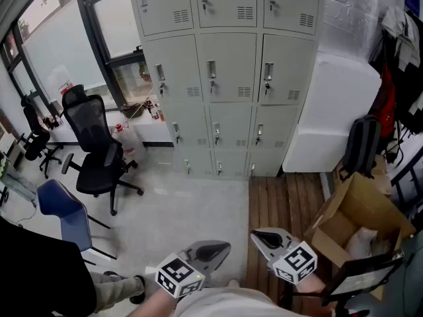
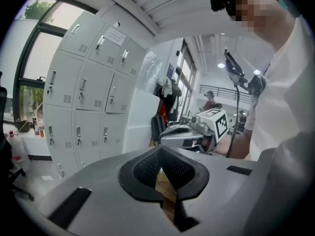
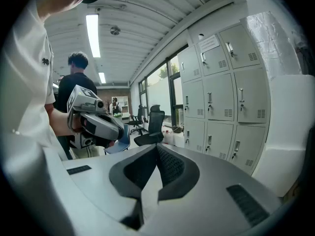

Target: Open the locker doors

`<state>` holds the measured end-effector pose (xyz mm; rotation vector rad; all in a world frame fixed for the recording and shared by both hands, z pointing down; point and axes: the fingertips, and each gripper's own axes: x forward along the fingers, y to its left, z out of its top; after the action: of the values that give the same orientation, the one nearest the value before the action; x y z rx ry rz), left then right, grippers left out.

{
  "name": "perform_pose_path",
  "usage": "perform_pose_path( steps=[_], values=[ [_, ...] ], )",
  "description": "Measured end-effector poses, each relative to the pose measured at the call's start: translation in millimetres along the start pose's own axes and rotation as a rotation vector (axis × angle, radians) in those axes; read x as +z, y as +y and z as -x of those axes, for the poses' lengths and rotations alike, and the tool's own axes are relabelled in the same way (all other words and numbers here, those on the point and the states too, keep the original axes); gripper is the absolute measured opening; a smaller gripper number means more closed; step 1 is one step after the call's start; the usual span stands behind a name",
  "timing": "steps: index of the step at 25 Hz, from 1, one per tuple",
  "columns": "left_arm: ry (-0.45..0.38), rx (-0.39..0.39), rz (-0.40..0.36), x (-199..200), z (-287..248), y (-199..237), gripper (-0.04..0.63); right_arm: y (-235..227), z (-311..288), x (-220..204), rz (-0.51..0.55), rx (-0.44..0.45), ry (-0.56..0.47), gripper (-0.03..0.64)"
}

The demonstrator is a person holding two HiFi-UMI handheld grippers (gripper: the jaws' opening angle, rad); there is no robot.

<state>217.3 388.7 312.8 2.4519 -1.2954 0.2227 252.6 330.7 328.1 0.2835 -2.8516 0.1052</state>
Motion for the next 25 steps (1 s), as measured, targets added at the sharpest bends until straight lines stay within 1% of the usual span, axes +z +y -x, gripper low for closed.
perform_pose_path(
  steps=[4,7,10,13,16,19,22,25],
  values=[
    [-0.008,0.020,0.004,3,-1,6,0.011,-5,-5,1,-0.003,0.026,-0.013,0.015],
    [-0.018,0.041,0.004,4,-1,15,0.011,-11,-13,-3,-0.005,0.034,-0.002,0.015],
    [-0.025,0.056,0.024,2,1,28,0.011,-16,-26,-5,-0.010,0.046,0.008,0.015],
    [-0.033,0.053,0.033,4,3,49,0.011,-23,-46,-3,-0.001,0.042,0.023,0.015],
    [-0.052,0.045,0.034,10,6,80,0.011,-33,-74,4,0.017,0.033,0.039,0.015],
    [-0.070,0.034,0.036,20,13,118,0.011,-44,-108,16,0.011,0.019,0.042,0.017],
    [-0.086,0.028,0.036,34,26,161,0.011,-51,-150,37,0.022,0.018,0.057,0.018],
    [-0.085,0.035,0.020,43,42,206,0.012,-60,-195,62,0.037,0.008,0.045,0.018]
  ],
)
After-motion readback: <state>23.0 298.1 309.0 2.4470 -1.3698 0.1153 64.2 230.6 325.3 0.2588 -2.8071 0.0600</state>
